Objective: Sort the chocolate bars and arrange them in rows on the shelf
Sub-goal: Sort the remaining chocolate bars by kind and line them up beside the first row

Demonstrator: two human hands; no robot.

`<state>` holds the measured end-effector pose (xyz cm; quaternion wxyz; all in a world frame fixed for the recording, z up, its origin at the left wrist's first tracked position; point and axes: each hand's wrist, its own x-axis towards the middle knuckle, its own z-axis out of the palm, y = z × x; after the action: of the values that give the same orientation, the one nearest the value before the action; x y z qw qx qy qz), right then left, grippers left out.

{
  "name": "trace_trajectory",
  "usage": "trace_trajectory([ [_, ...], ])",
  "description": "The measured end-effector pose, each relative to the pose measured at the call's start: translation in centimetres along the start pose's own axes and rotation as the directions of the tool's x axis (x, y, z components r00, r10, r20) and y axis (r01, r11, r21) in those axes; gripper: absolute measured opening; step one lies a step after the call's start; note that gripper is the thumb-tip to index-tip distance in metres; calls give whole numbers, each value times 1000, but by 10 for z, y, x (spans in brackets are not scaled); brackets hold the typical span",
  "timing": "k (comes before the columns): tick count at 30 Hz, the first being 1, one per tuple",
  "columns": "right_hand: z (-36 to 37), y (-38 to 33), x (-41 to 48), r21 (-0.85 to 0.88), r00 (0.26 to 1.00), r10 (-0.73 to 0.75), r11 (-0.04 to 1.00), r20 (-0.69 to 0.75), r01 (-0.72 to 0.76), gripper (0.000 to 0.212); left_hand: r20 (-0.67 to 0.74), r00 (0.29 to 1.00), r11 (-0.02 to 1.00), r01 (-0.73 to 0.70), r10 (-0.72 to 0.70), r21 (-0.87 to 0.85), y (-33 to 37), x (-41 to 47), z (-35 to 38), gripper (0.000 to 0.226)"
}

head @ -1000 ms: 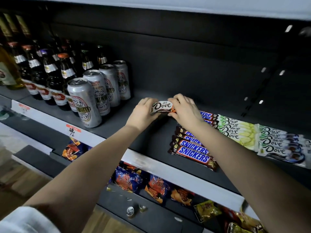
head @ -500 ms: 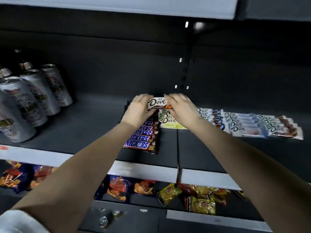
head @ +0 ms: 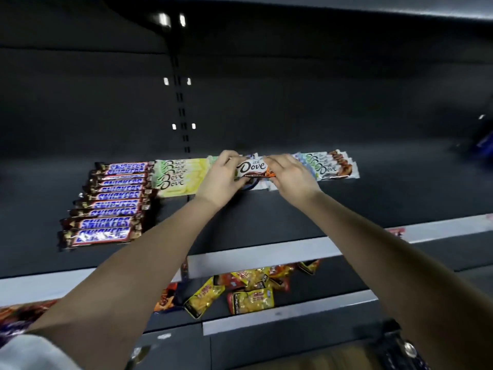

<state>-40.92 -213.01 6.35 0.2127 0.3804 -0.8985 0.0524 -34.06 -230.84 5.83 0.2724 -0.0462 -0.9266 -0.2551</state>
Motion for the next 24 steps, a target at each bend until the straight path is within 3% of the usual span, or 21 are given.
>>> trace_trajectory([
  [9, -8, 83, -78, -31, 988, 127, 992, 91, -125, 55, 146, 985, 994, -79, 88, -70, 68, 13, 86, 44],
  [16, -9, 134, -113, -54, 959, 189, 982, 210, -182, 54, 279, 959, 993, -26, 57, -113, 105, 26, 137, 47],
  [21, -7, 164, -119, -55, 960, 191, 981, 206, -183, 51, 253, 967, 993, -1, 31, -117, 118, 36, 162, 45],
  [24, -2, 178, -117, -29, 961, 195, 981, 197, -193, 50, 178, 983, 999, -47, 46, 1, 121, 44, 172, 44],
])
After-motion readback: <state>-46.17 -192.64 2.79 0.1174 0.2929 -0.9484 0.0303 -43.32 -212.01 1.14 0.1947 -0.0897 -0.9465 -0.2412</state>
